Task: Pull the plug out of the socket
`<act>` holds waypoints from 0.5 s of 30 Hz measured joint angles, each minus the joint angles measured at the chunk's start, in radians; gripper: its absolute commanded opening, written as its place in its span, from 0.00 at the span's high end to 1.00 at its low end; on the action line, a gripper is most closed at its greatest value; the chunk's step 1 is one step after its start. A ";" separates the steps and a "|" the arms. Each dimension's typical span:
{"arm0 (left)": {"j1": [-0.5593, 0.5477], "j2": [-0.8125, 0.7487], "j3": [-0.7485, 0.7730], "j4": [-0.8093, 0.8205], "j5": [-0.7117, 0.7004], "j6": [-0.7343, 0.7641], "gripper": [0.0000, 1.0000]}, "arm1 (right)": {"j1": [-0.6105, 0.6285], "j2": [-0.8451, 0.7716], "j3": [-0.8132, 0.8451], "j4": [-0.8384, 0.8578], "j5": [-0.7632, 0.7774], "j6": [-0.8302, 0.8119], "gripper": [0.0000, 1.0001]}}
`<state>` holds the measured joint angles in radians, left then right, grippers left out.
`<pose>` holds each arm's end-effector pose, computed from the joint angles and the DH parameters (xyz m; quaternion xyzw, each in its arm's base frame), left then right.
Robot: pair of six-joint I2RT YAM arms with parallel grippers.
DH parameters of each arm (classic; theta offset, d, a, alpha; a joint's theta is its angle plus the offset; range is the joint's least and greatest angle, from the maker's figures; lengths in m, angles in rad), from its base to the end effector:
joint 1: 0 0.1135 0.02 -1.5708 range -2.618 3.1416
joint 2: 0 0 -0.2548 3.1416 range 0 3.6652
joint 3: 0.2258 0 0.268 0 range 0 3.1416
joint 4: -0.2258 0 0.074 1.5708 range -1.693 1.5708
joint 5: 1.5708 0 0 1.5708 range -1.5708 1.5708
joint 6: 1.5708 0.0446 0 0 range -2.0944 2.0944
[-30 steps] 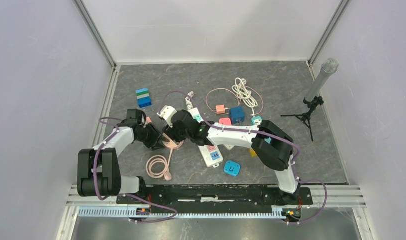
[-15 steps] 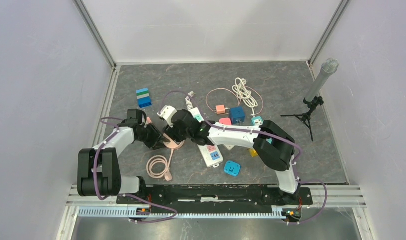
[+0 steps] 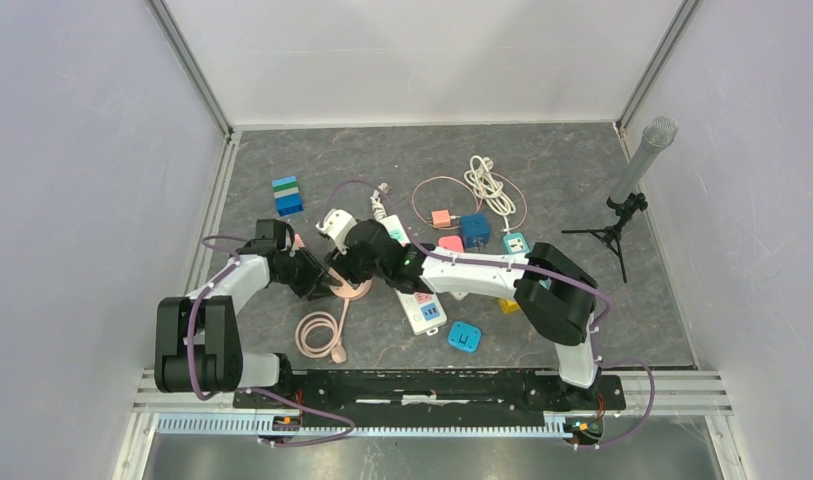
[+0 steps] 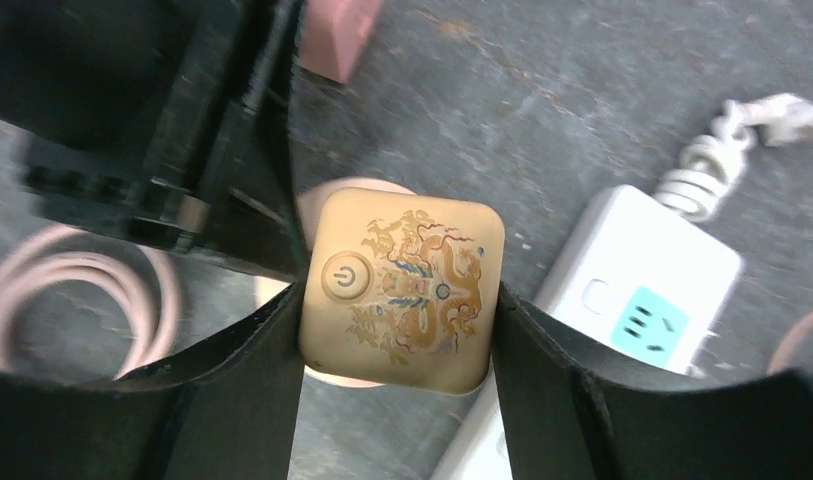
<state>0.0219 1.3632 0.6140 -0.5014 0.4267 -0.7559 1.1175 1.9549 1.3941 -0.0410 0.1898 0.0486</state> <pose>0.2360 -0.0133 0.1201 -0.3346 0.9056 -0.2510 0.0704 0.2115 0.4150 0.1949 -0.4107 0.7806 0.1853 0.4332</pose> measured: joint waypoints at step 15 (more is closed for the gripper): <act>0.000 -0.008 -0.003 0.010 -0.024 0.000 0.47 | -0.063 -0.051 -0.033 0.060 -0.133 0.150 1.00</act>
<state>0.0219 1.3552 0.6106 -0.4915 0.4023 -0.7559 1.0550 1.9038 1.3609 0.0189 0.0570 0.1989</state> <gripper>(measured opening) 0.463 0.662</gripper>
